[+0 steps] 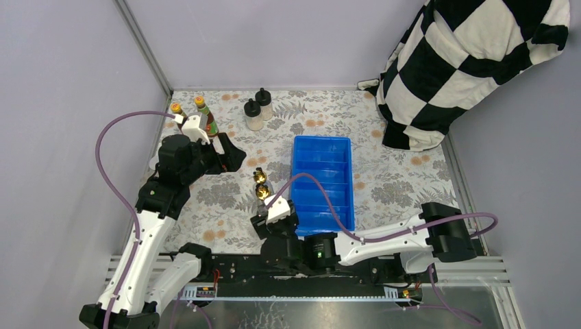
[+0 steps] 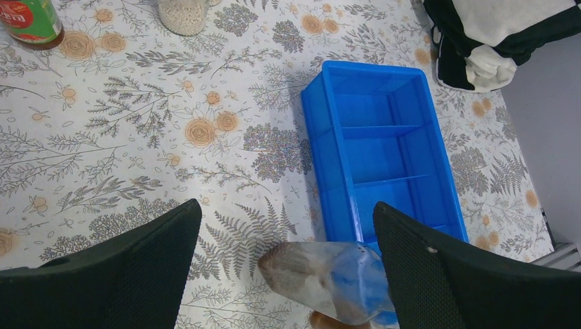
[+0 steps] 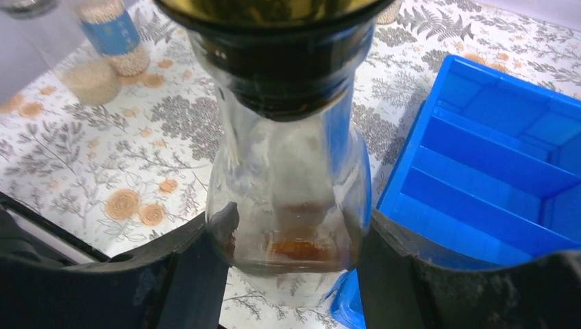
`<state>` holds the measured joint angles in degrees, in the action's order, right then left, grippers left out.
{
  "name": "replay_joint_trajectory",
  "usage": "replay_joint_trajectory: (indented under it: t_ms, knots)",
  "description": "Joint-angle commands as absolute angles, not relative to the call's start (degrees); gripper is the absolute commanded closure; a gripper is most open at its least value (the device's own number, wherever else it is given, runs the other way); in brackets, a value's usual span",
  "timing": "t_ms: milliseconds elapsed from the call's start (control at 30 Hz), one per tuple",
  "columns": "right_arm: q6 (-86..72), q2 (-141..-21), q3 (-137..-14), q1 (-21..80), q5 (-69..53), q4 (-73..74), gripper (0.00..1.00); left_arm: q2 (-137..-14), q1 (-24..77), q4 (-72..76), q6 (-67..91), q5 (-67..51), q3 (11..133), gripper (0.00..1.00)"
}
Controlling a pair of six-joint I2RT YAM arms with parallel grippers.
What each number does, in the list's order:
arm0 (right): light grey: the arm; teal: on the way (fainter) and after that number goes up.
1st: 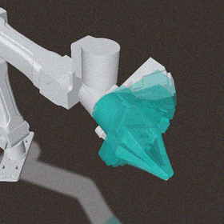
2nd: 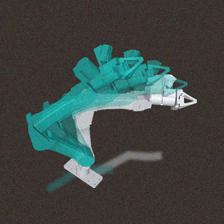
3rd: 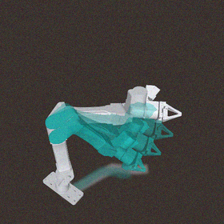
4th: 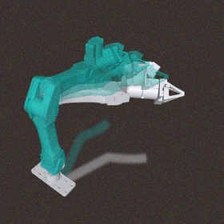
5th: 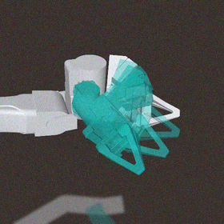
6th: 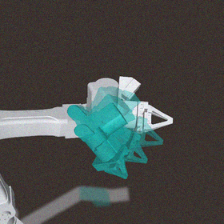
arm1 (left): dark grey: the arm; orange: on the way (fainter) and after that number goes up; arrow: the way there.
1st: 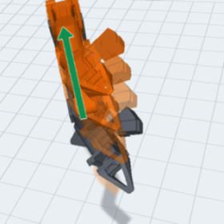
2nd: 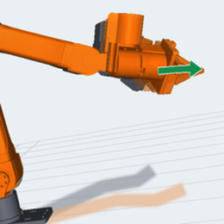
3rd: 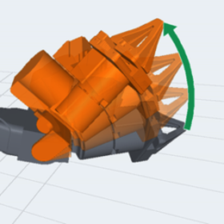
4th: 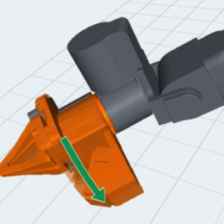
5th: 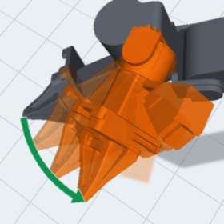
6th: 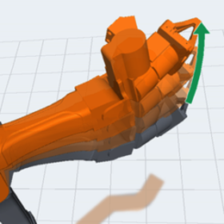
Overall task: Organize the condiment bottles
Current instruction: Pick up the bottle from the corner of the board, then place the bottle in the storage box.
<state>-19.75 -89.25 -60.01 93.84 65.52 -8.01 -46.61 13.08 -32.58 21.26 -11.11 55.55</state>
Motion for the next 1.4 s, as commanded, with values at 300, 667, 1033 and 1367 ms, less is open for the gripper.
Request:
replay_joint_trajectory:
  t_ms: [300, 667, 1033, 1367]
  knots:
    - [-21.0, -81.3, -72.8, 94.9, 76.7, 4.3, 0.67, -46.6, 13.1, -30.3, 21.4, -10.8, 55.8, 0.01]
    - [-25.8, -73.3, -71.0, 91.0, 81.7, 15.0, 0.67, -46.8, 13.2, -29.2, 22.1, -11.4, 54.9, 0.01]
    - [-13.2, -64.6, -59.4, 66.5, 60.8, 1.5, 0.67, -47.1, 13.2, -28.2, 22.4, -11.1, 53.7, 0.01]
    - [-6.8, -70.8, -58.6, 50.7, 44.3, -9.0, 0.69, -48.2, 13.2, -26.5, 22.5, -10.5, 52.7, 0.01]
